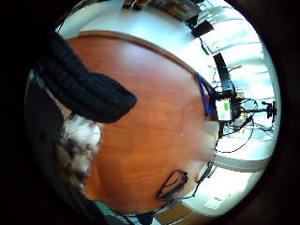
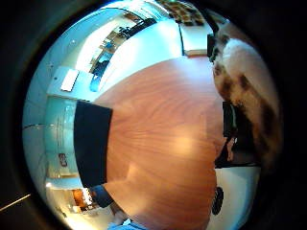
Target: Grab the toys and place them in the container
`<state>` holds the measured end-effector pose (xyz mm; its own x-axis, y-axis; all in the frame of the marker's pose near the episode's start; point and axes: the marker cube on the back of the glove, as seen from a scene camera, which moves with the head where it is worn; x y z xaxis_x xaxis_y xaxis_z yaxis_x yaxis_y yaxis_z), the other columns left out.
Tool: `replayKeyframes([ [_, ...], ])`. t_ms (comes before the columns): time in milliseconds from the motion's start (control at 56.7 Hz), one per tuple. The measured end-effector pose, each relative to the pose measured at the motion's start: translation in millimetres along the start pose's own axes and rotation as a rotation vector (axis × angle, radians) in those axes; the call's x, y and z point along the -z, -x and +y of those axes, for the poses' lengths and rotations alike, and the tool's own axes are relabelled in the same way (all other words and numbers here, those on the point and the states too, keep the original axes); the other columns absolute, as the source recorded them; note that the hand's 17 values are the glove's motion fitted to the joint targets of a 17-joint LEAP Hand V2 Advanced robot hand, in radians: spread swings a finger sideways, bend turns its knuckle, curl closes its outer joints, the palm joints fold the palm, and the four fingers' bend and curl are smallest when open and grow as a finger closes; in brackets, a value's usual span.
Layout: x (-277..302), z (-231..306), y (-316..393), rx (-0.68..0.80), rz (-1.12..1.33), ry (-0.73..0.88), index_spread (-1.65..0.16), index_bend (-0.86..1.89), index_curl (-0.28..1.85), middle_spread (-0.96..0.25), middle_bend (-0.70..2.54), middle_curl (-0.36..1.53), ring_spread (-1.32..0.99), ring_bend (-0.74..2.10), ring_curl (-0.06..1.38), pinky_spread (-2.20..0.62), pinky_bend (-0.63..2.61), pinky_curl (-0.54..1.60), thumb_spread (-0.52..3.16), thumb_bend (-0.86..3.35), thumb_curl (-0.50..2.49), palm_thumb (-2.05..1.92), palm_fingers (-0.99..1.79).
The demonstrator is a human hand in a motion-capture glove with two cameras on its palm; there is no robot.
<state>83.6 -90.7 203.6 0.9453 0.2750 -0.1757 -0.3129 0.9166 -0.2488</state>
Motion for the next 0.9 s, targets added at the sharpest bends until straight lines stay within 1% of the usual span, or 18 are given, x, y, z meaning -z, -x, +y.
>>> replayKeyframes([
  [176,50.8,-1.7,73.3,0.095,-0.028,-0.078,-0.35,0.20,0.23,-0.13,0.42,0.47,-0.28,1.09,0.56,-0.36,0.91,0.44,1.69,0.47,0.26,0.29,0.75],
  [353,100.2,2.3,193.7,0.233,-0.054,-0.140,-0.34,0.21,0.28,-0.12,0.40,0.49,-0.26,1.09,0.57,-0.36,0.91,0.46,1.68,0.66,0.31,0.34,0.76],
  [459,113.3,10.0,265.0,0.331,-0.040,-0.146,-0.33,0.21,0.30,-0.11,0.39,0.51,-0.25,1.09,0.57,-0.37,0.90,0.47,1.67,0.76,0.33,0.35,0.75],
  [582,114.4,19.5,334.3,0.456,-0.005,-0.139,-0.32,0.22,0.32,-0.11,0.39,0.53,-0.24,1.09,0.57,-0.37,0.89,0.47,1.66,0.87,0.35,0.35,0.75],
  [724,96.9,29.0,404.4,0.581,0.021,-0.101,-0.32,0.21,0.34,-0.11,0.38,0.55,-0.23,1.10,0.57,-0.37,0.89,0.48,1.65,0.99,0.36,0.32,0.74],
  [829,75.7,36.9,459.9,0.644,0.002,-0.070,-0.32,0.20,0.36,-0.10,0.37,0.57,-0.23,1.10,0.57,-0.37,0.89,0.49,1.64,1.07,0.37,0.30,0.74],
  [900,67.0,41.5,476.0,0.677,-0.008,-0.056,-0.32,0.19,0.37,-0.10,0.36,0.58,-0.23,1.10,0.58,-0.36,0.89,0.49,1.64,1.12,0.37,0.27,0.72],
])
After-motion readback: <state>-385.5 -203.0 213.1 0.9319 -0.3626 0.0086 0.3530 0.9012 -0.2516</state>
